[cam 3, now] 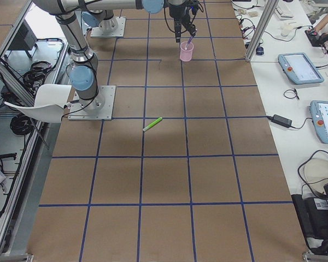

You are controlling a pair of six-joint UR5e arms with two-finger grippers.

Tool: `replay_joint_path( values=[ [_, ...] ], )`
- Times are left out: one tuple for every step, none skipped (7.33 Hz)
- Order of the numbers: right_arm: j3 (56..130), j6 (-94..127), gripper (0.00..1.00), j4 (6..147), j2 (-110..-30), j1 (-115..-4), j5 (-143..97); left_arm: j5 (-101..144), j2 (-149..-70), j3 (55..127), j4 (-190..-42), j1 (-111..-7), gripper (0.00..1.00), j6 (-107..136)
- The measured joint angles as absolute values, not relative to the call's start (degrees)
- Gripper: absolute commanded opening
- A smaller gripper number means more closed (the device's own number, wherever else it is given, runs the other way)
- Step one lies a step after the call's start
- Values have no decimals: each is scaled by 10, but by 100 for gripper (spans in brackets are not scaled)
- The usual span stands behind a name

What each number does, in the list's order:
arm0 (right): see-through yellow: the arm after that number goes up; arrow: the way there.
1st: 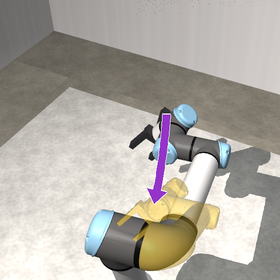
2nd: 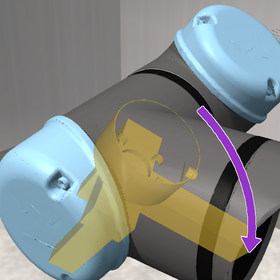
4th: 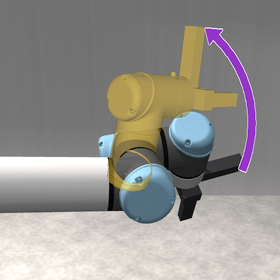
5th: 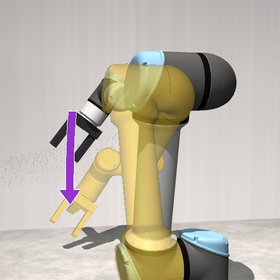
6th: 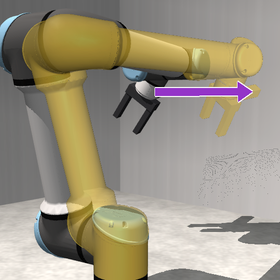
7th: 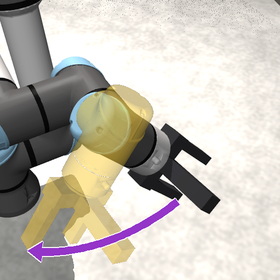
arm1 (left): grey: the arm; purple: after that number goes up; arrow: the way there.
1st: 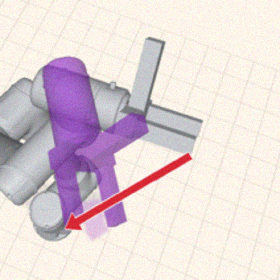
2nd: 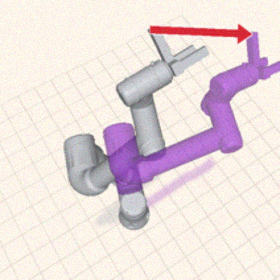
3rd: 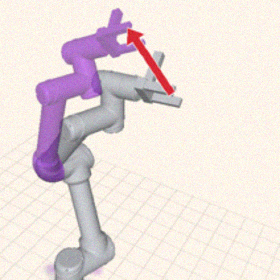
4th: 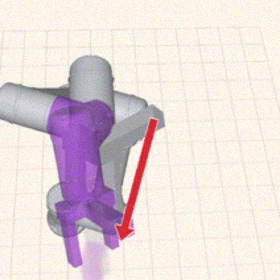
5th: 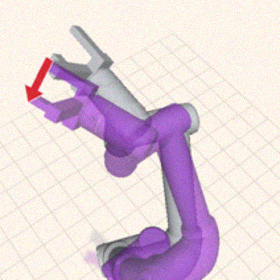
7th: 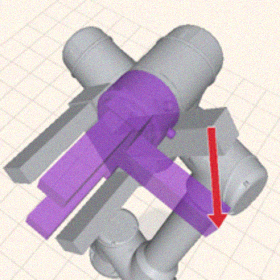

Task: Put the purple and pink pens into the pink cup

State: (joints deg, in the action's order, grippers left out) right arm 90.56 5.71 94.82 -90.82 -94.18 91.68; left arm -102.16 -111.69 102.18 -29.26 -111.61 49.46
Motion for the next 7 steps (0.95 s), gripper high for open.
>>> replay_joint_path(
  values=[
    [905,57,100,947,-908,-942,917,-1032,-1118,1027,-292,-1120,0,495],
    [905,54,100,947,-909,-941,916,-1036,-1117,1031,-291,-1121,46,495],
    [905,51,100,947,-908,-941,916,-1038,-1117,1033,-286,-1122,96,497],
    [905,49,100,947,-908,-941,916,-1038,-1117,1033,-279,-1122,100,503],
    [905,48,100,947,-908,-941,915,-1037,-1117,1033,-275,-1123,100,512],
    [905,48,100,947,-908,-941,915,-1037,-1115,1032,-273,-1123,100,515],
    [905,47,100,947,-906,-941,916,-1032,-1109,1029,-277,-1121,100,513]
  ],
)
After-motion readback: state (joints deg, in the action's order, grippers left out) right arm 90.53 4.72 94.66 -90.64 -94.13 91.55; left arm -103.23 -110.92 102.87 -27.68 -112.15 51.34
